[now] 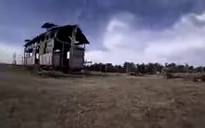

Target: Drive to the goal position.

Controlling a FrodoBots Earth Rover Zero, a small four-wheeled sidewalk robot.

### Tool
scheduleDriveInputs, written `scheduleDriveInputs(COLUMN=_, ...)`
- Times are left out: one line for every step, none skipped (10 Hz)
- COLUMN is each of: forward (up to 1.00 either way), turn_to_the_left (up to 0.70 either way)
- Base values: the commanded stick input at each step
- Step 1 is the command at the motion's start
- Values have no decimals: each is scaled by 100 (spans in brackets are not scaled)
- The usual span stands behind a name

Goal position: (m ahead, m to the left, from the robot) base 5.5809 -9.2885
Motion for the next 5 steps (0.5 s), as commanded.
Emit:
scheduleDriveInputs(forward=70, turn_to_the_left=27)
scheduleDriveInputs(forward=70, turn_to_the_left=25)
scheduleDriveInputs(forward=70, turn_to_the_left=10)
scheduleDriveInputs(forward=70, turn_to_the_left=0)
scheduleDriveInputs(forward=70, turn_to_the_left=0)
